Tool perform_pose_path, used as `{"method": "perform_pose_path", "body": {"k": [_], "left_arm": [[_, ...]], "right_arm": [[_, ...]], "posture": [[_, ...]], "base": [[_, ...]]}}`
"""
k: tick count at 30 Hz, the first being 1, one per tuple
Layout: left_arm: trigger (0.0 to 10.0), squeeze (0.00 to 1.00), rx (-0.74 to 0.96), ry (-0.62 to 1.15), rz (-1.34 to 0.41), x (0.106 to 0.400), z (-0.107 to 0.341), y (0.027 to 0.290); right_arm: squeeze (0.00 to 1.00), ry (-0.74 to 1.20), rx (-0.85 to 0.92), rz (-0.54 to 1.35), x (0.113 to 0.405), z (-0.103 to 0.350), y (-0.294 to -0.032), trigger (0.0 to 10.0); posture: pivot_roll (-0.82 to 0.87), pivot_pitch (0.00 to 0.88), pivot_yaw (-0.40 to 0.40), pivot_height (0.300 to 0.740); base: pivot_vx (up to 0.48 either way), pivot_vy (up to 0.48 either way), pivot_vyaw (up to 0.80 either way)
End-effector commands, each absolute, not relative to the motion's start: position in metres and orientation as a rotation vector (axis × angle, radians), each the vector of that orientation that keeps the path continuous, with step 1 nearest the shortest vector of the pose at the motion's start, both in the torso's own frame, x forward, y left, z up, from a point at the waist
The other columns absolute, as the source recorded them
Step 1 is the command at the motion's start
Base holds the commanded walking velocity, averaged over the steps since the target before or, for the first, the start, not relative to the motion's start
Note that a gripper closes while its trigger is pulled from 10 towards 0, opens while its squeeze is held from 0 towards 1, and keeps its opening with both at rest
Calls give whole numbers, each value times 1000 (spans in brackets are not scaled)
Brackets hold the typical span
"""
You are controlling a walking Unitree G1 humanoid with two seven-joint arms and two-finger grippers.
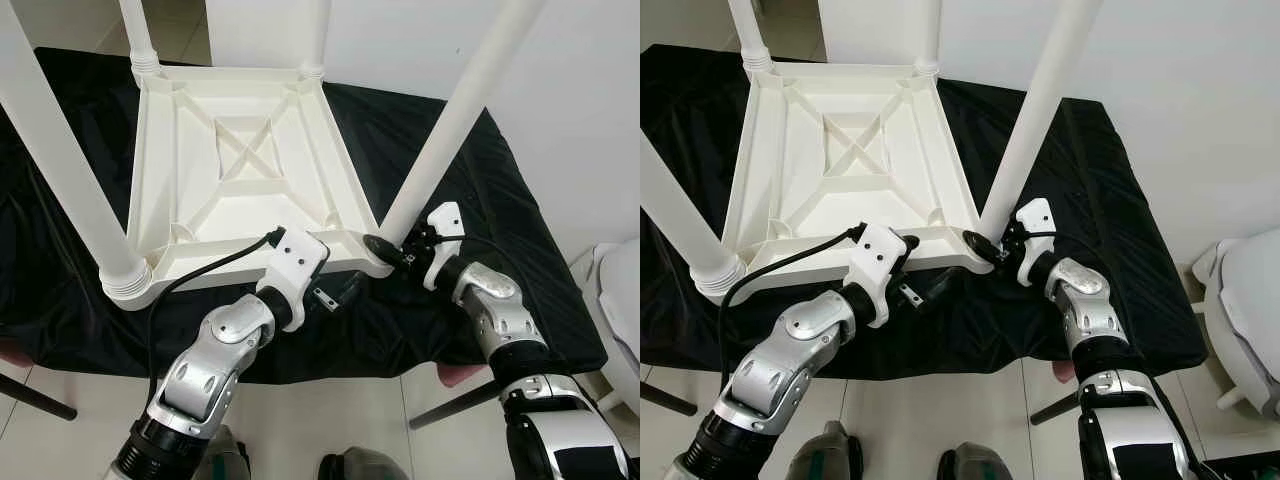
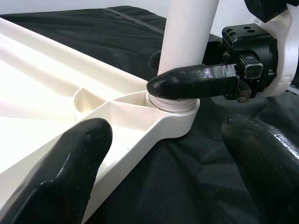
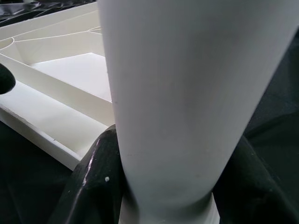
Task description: Building children table
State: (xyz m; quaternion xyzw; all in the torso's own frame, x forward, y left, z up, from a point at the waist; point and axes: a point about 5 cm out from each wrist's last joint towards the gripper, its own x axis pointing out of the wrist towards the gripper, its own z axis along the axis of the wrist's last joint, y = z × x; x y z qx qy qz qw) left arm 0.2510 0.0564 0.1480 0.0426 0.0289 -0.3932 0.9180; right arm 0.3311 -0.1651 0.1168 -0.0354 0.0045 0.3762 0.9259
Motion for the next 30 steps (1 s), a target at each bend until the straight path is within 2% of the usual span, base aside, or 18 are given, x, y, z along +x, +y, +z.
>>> {"method": "perform_pose_path", "body": {"k": [1, 2, 7, 14, 19, 23, 30], "left_arm": [[10000, 0, 88, 52, -827, 250, 151, 53], [10000, 0, 87, 52, -828, 250, 151, 53], [10000, 0, 85, 53, -830, 249, 151, 52], [10000, 0, 81, 57, -851, 248, 150, 49], [10000, 0, 83, 45, -862, 251, 152, 47], [10000, 0, 74, 36, -864, 252, 154, 44], [10000, 0, 68, 41, -857, 252, 153, 46]], "right_arm": [[0, 5, -76, 780, 329, 115, -166, 0], [0, 7, -81, 760, 329, 115, -166, 10000], [0, 0, -81, 723, 327, 116, -163, 10000], [0, -74, -45, 587, 319, 126, -146, 10000], [0, -109, -14, 463, 316, 135, -135, 10000], [0, -105, 5, 284, 310, 137, -123, 10000], [0, -90, 38, 218, 307, 138, -122, 10000]], "posture": [[-23, 23, -66, 740], [-23, 23, -66, 740], [-37, 33, -69, 740], [-69, 50, -58, 740], [-109, 68, -64, 740], [-135, 77, -63, 740], [-128, 69, -58, 740]], "base": [[0, 0, 0], [0, 0, 0], [0, 0, 0], [0, 0, 0], [0, 0, 0], [0, 0, 0], [0, 0, 0]]}}
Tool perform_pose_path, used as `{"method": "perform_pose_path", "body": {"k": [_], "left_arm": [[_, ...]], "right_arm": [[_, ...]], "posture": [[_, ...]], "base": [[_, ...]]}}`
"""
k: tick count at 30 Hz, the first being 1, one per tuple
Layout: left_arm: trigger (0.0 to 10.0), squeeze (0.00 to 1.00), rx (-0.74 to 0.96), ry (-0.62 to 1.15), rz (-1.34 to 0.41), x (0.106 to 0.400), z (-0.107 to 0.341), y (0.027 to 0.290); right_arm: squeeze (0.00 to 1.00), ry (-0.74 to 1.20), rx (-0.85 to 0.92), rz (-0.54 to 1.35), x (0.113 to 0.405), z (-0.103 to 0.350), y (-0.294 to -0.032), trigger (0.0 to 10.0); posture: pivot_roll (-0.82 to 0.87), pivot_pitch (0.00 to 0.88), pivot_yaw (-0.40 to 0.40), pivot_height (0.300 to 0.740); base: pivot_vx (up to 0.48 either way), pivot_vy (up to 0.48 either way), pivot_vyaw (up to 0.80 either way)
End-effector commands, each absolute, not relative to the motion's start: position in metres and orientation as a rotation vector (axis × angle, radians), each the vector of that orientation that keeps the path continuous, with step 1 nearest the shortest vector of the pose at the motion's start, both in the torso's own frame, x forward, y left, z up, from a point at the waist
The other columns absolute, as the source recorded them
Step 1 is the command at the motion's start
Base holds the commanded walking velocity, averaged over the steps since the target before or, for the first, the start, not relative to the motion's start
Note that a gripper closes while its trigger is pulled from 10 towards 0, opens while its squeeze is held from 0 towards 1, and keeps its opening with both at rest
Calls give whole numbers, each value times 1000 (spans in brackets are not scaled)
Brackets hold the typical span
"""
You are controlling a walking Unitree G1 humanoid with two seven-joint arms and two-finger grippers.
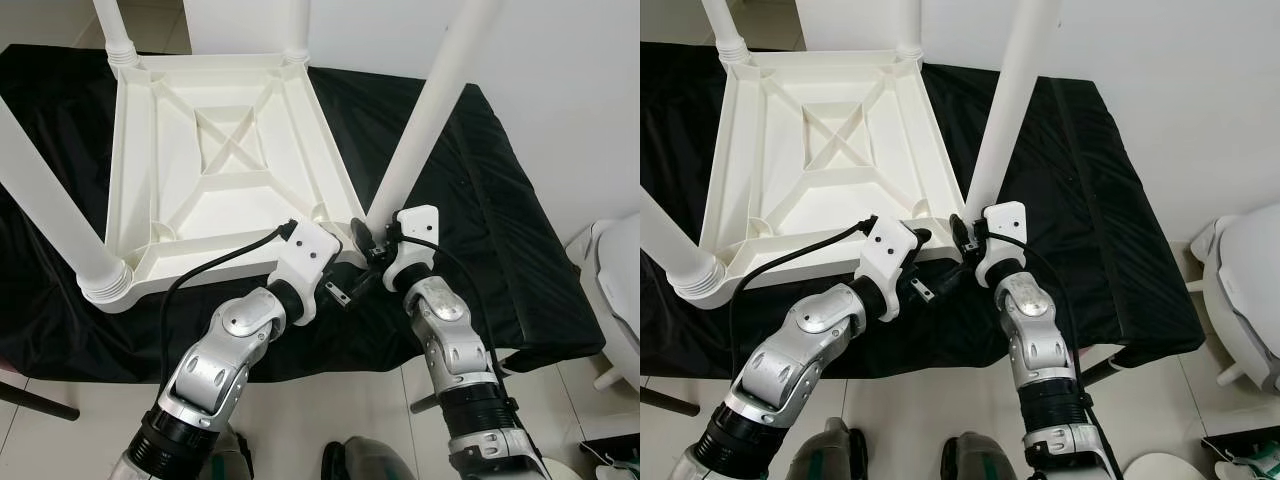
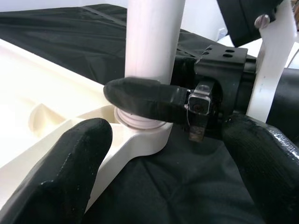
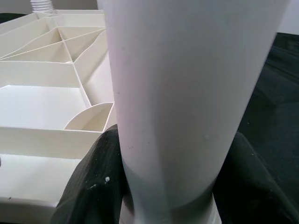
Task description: Building children table
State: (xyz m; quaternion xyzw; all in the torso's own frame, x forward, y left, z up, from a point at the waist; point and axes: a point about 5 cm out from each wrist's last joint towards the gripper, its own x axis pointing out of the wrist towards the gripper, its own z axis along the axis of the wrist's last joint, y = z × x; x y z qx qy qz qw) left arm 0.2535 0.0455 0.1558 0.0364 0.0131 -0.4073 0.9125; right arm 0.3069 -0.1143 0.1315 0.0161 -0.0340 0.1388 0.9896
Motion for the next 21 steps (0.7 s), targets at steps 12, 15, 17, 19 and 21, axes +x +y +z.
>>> {"method": "perform_pose_path", "body": {"k": [12, 15, 17, 19, 21], "left_arm": [[10000, 0, 88, 51, -854, 251, 152, 51], [10000, 0, 87, 54, -840, 250, 152, 53], [10000, 0, 86, 54, -837, 250, 152, 53], [10000, 0, 84, 53, -832, 250, 152, 53], [10000, 0, 84, 53, -832, 250, 152, 53]], "right_arm": [[1000, -96, 45, 246, 305, 141, -114, 10000], [1000, -103, 48, 289, 304, 143, -112, 10000], [1000, -105, 45, 306, 304, 144, -111, 10000], [1000, -104, 26, 345, 304, 144, -111, 10000], [1000, -104, 26, 345, 304, 144, -111, 10000]], "posture": [[-76, 50, -54, 740], [-67, 45, -63, 740], [-67, 45, -63, 740], [-61, 39, -71, 740], [-61, 39, -71, 740]], "base": [[0, 0, 0], [0, 0, 0], [0, 0, 0], [0, 0, 0], [0, 0, 0]]}}
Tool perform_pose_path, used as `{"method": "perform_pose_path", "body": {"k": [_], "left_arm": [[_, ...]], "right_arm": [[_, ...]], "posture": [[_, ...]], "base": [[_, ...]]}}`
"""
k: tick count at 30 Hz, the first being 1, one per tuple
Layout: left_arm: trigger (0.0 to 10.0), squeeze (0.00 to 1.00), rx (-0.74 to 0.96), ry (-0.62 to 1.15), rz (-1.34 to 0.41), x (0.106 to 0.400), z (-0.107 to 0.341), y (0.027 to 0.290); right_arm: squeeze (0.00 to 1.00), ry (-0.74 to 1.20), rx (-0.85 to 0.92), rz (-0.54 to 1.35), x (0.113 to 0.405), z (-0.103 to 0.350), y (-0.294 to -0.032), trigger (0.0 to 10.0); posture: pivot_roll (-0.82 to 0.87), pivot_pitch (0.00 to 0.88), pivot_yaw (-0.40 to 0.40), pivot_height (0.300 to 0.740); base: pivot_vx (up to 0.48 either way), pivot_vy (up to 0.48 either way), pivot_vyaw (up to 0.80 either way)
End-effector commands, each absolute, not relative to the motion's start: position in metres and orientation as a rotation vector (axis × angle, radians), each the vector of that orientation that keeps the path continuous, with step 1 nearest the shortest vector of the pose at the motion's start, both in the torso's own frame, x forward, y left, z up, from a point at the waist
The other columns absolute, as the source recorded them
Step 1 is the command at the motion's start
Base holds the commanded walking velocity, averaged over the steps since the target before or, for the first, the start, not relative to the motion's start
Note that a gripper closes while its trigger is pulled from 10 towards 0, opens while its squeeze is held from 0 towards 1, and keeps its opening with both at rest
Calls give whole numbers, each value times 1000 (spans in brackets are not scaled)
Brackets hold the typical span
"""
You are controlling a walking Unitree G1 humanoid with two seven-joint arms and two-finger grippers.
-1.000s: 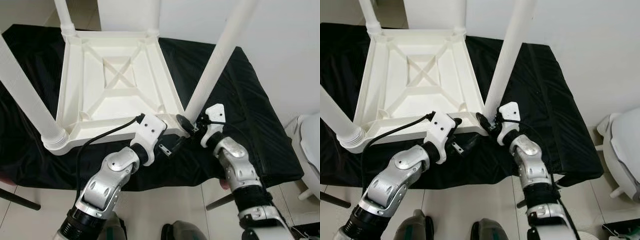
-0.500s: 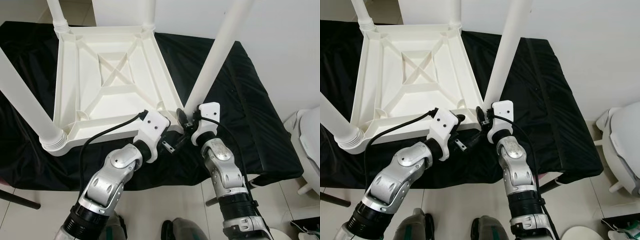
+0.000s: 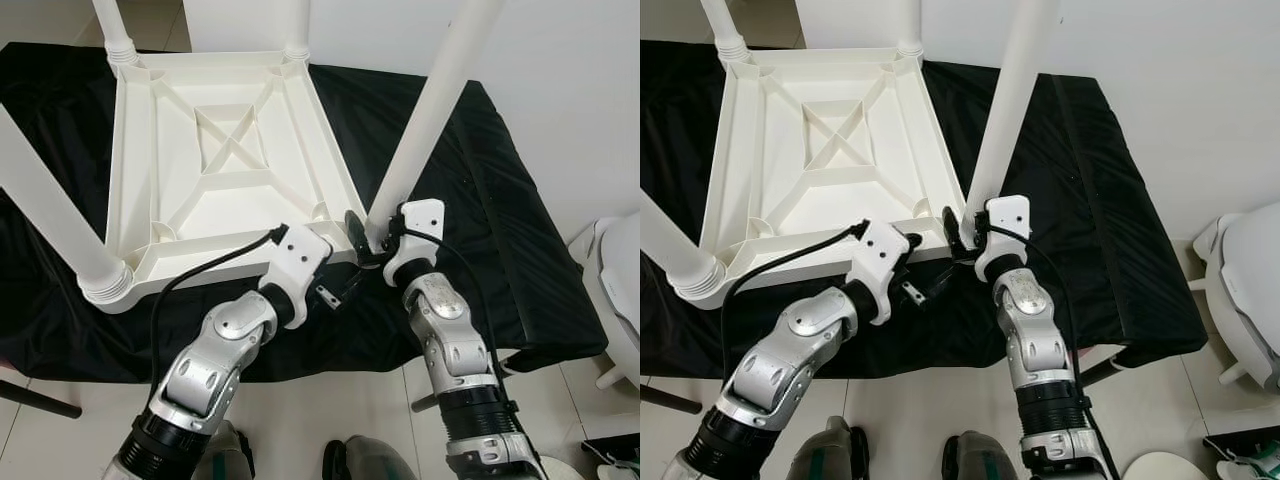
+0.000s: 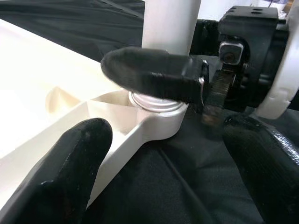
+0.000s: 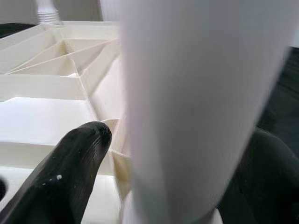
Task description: Building children table
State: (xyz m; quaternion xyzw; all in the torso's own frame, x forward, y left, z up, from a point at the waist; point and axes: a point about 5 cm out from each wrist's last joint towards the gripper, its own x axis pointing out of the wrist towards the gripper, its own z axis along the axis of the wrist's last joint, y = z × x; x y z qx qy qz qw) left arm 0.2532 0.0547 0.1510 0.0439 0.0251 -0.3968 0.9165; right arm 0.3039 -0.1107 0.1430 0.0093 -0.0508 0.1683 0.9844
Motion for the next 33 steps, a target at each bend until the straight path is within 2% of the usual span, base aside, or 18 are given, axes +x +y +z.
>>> {"method": "perform_pose_path", "body": {"k": [1, 2, 3, 7, 16, 33], "left_arm": [[10000, 0, 84, 53, -830, 250, 152, 53], [10000, 0, 84, 53, -830, 250, 152, 53], [10000, 0, 86, 53, -829, 250, 152, 53], [10000, 0, 99, 51, -830, 251, 152, 55], [10000, 0, 125, 53, -859, 250, 153, 58], [10000, 0, 124, 48, -858, 250, 156, 59]], "right_arm": [[1000, -100, 14, 364, 304, 144, -111, 10000], [1000, -100, 14, 364, 304, 144, -111, 10000], [0, -107, -4, 418, 303, 144, -113, 10000], [0, -112, -52, 530, 307, 145, -127, 10000], [0, -99, -130, 627, 322, 141, -153, 10000], [0, -36, -141, 723, 335, 120, -154, 10000]], "posture": [[-61, 39, -71, 740], [-61, 39, -71, 740], [-57, 32, -69, 740], [-49, 24, -63, 740], [-42, 17, -48, 740], [-26, 11, -43, 740]], "base": [[0, 0, 0], [0, 0, 0], [0, 0, 0], [0, 0, 0], [0, 0, 0], [0, 0, 0]]}}
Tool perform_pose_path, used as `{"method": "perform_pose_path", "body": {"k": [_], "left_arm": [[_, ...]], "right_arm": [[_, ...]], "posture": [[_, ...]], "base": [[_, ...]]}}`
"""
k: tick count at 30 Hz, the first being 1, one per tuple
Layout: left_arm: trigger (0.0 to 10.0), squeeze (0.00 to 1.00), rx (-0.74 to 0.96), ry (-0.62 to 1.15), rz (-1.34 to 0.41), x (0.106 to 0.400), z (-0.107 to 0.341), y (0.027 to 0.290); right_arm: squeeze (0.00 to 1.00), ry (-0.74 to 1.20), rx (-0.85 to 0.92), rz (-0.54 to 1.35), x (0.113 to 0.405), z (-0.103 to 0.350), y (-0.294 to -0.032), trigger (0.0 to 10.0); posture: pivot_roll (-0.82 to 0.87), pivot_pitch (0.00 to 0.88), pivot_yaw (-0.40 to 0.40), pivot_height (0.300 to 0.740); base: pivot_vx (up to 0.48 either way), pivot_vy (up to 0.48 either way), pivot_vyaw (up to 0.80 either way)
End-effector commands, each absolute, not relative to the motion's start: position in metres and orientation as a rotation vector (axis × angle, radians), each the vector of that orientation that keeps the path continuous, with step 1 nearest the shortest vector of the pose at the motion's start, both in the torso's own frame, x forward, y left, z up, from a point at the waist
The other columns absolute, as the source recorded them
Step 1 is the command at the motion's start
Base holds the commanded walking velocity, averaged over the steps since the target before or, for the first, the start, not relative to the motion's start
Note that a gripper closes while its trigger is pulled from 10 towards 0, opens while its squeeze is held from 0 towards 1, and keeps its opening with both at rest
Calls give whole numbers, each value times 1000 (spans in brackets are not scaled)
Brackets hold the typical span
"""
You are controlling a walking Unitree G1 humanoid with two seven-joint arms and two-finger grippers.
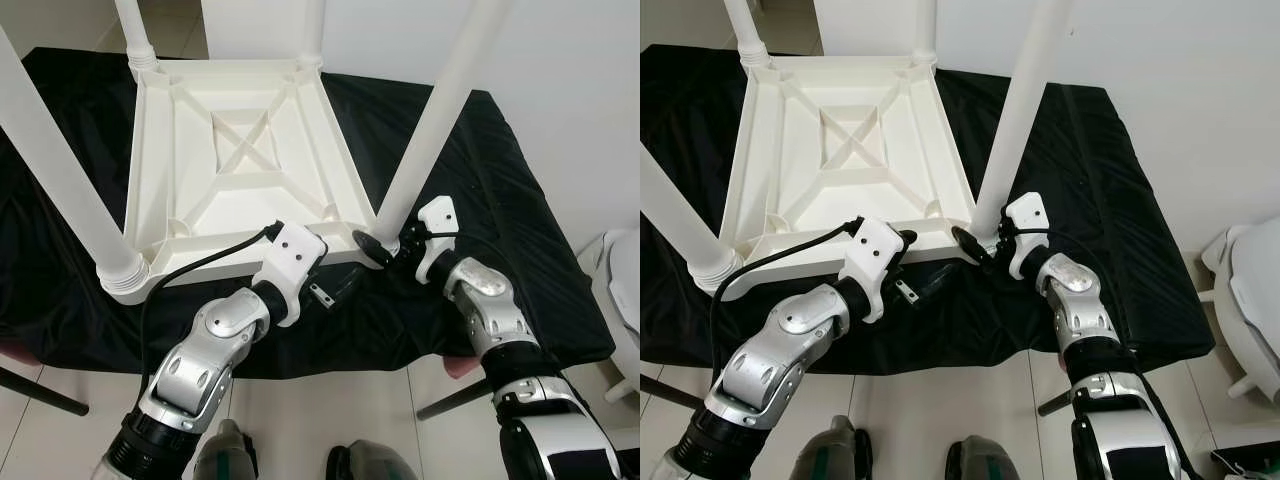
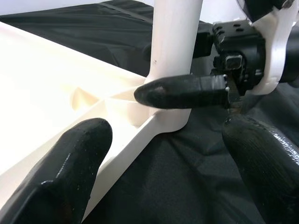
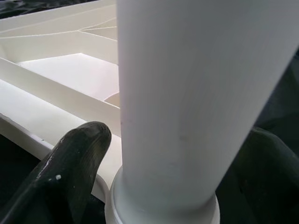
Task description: Building children table
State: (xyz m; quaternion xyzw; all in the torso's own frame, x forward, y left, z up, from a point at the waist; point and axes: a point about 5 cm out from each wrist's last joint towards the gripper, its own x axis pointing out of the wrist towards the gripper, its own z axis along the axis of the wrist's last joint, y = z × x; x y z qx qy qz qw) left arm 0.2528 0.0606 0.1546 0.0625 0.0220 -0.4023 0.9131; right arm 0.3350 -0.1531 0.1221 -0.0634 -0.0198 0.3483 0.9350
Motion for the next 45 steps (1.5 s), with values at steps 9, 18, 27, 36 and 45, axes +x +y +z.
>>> {"method": "perform_pose_path", "body": {"k": [9, 18, 27, 36, 45], "left_arm": [[10000, 0, 121, 51, -859, 249, 155, 58], [10000, 0, 114, 54, -854, 248, 154, 57], [10000, 0, 111, 58, -853, 248, 152, 57], [10000, 0, 118, 60, -856, 251, 151, 57], [10000, 0, 115, 55, -846, 252, 152, 58]], "right_arm": [[0, -47, -124, 725, 338, 117, -157, 0], [0, -69, -96, 645, 332, 116, -160, 0], [0, -122, -56, 516, 317, 124, -147, 10000], [0, -104, -12, 299, 310, 127, -141, 10000], [1000, -83, 88, 64, 310, 127, -132, 10000]], "posture": [[-30, 13, -47, 740], [-37, 17, -57, 740], [-52, 13, -62, 740], [-57, 5, -59, 740], [-50, 0, -63, 740]], "base": [[0, 0, 0], [0, 0, 0], [0, 0, 0], [0, 0, 0], [0, 0, 0]]}}
